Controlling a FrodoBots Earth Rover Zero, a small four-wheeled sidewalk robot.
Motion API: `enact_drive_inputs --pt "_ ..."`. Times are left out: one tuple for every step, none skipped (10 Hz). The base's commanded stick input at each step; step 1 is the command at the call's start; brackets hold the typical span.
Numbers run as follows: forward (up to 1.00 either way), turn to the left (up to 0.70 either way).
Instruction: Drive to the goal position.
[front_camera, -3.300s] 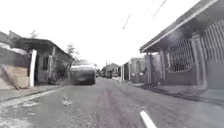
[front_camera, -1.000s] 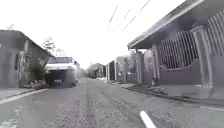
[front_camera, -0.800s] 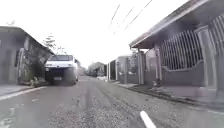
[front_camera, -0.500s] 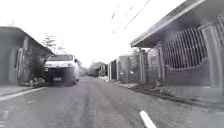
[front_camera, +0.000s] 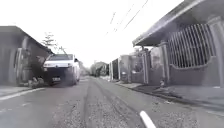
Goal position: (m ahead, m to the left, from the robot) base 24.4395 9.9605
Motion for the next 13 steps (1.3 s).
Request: enact_drive_inputs --pt "0.50 0.00" --pt "0.50 0.00" --pt "0.50 0.00" --pt "0.50 0.00" --pt "0.50 0.00" --pt "0.50 0.00" --pt "0.50 0.00" --pt "0.50 0.00" --pt "0.50 0.00" --pt "0.50 0.00" --pt "0.50 0.00" --pt "0.50 0.00" --pt "0.50 0.00"
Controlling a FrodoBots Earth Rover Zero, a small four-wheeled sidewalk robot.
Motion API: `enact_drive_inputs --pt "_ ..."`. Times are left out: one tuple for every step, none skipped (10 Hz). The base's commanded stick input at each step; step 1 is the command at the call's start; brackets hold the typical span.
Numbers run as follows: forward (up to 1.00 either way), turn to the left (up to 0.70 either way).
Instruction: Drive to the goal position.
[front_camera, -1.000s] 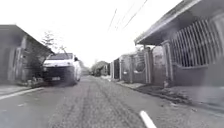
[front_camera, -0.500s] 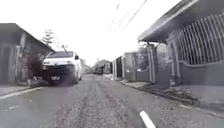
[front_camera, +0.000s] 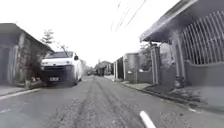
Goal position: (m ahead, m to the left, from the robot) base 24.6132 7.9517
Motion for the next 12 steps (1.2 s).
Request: enact_drive_inputs --pt "0.50 0.00" --pt "0.50 0.00" --pt "0.50 0.00" --pt "0.50 0.00" --pt "0.50 0.00" --pt "0.50 0.00" --pt "0.50 0.00" --pt "0.50 0.00" --pt "0.50 0.00" --pt "0.50 0.00" --pt "0.50 0.00" --pt "0.50 0.00"
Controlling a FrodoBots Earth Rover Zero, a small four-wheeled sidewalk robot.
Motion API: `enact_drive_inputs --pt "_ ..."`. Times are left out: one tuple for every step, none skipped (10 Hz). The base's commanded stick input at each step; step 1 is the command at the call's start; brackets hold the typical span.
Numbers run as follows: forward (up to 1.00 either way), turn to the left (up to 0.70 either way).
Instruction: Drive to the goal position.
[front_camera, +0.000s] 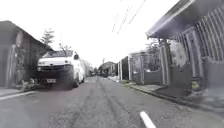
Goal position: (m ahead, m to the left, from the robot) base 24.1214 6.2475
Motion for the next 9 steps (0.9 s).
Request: enact_drive_inputs --pt "0.50 0.00" --pt "0.50 0.00" --pt "0.50 0.00" --pt "0.50 0.00" --pt "0.50 0.00" --pt "0.50 0.00" --pt "0.50 0.00" --pt "0.50 0.00" --pt "0.50 0.00"
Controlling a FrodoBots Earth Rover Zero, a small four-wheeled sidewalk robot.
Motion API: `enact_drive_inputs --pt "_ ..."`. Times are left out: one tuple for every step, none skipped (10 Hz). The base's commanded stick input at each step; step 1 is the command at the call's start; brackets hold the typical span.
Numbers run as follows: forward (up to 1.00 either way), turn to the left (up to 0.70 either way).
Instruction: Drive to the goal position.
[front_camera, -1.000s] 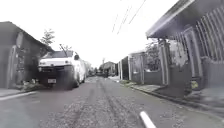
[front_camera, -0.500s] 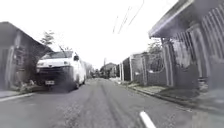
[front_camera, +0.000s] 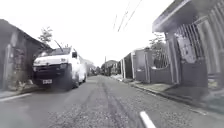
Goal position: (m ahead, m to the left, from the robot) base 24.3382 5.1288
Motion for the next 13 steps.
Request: enact_drive_inputs --pt "0.50 0.00" --pt "0.50 0.00" --pt "0.50 0.00" --pt "0.50 0.00" --pt "0.50 0.00" --pt "0.50 0.00" --pt "0.50 0.00" --pt "0.50 0.00" --pt "0.50 0.00" --pt "0.50 0.00" --pt "0.50 0.00" --pt "0.50 0.00" --pt "0.50 0.00"
